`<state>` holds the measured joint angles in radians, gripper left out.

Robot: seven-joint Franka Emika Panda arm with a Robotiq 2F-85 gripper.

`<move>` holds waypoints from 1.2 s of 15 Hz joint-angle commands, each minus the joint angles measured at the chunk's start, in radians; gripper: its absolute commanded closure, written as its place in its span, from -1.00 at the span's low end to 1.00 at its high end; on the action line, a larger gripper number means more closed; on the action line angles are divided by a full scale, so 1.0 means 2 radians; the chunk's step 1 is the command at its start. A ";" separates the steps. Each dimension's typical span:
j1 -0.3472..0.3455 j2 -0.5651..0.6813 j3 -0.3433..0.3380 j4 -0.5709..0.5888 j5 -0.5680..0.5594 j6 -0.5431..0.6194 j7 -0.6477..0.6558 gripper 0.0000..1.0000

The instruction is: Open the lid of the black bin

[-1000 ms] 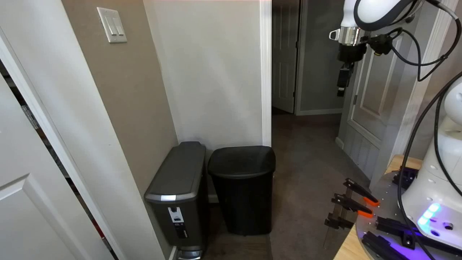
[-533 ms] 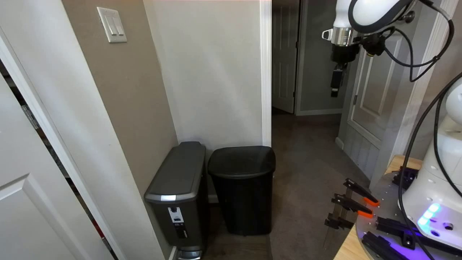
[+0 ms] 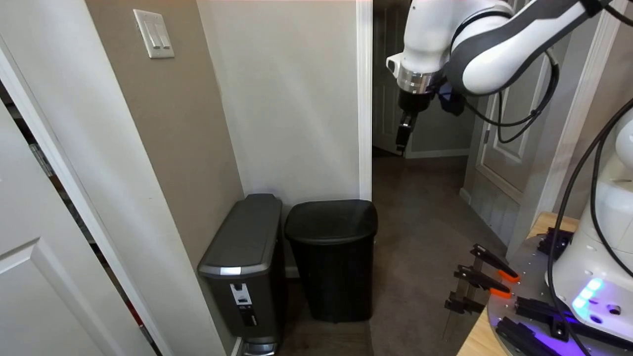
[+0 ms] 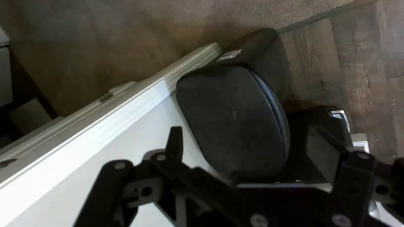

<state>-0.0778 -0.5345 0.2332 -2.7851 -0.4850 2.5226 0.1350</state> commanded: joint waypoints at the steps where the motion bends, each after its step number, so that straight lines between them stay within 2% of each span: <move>1: -0.052 0.056 0.096 0.024 -0.106 0.031 0.139 -1.00; 2: -0.055 0.072 0.114 0.036 -0.137 0.025 0.175 -1.00; 3: -0.078 0.089 0.153 0.050 -0.167 0.018 0.209 -1.00; 4: -0.087 0.107 0.175 0.066 -0.193 0.002 0.240 -1.00; 6: -0.103 0.154 0.212 0.095 -0.232 -0.020 0.271 -1.00; 7: -0.035 0.111 0.138 0.062 -0.217 -0.015 0.253 -1.00; 9: -0.037 0.144 0.151 0.083 -0.231 -0.025 0.268 -1.00; 11: -0.037 0.159 0.149 0.092 -0.233 -0.026 0.267 -1.00; 18: -0.039 0.162 0.148 0.094 -0.233 -0.026 0.267 -1.00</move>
<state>-0.2745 -0.2310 0.6467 -2.6013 -0.9162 2.4973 0.6478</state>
